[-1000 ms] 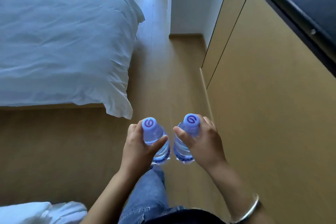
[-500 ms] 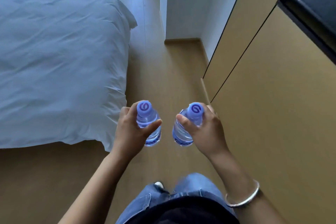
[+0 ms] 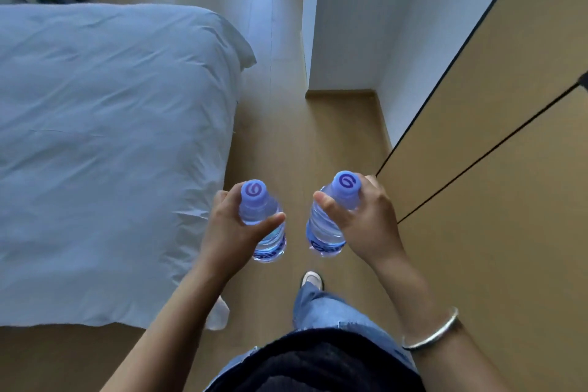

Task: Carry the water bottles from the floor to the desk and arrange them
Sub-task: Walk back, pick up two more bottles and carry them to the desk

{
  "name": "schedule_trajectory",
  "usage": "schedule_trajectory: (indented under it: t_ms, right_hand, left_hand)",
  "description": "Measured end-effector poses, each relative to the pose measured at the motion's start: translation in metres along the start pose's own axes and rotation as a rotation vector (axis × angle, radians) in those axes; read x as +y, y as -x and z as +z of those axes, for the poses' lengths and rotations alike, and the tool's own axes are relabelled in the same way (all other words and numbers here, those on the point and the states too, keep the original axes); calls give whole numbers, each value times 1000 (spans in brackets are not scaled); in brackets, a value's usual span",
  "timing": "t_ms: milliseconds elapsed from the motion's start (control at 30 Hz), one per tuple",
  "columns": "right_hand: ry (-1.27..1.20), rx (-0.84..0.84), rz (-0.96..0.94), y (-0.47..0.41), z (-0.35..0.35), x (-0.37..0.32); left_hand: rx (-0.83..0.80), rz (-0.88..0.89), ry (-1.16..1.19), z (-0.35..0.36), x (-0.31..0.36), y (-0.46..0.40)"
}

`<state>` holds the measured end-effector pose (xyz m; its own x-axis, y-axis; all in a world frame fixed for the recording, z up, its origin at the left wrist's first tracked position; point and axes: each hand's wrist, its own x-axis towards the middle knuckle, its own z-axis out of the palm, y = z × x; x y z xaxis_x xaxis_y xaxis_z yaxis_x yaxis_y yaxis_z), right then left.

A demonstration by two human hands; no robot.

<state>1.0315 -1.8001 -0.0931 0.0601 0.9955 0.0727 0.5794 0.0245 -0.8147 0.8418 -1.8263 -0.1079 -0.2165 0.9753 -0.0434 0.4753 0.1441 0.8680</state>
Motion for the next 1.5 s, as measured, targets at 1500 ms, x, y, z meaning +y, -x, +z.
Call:
schedule_trajectory:
  t_ms: [1500]
  right_hand:
    - [23, -117, -51, -735, 195, -74]
  left_hand:
    - [57, 15, -103, -8, 28, -770]
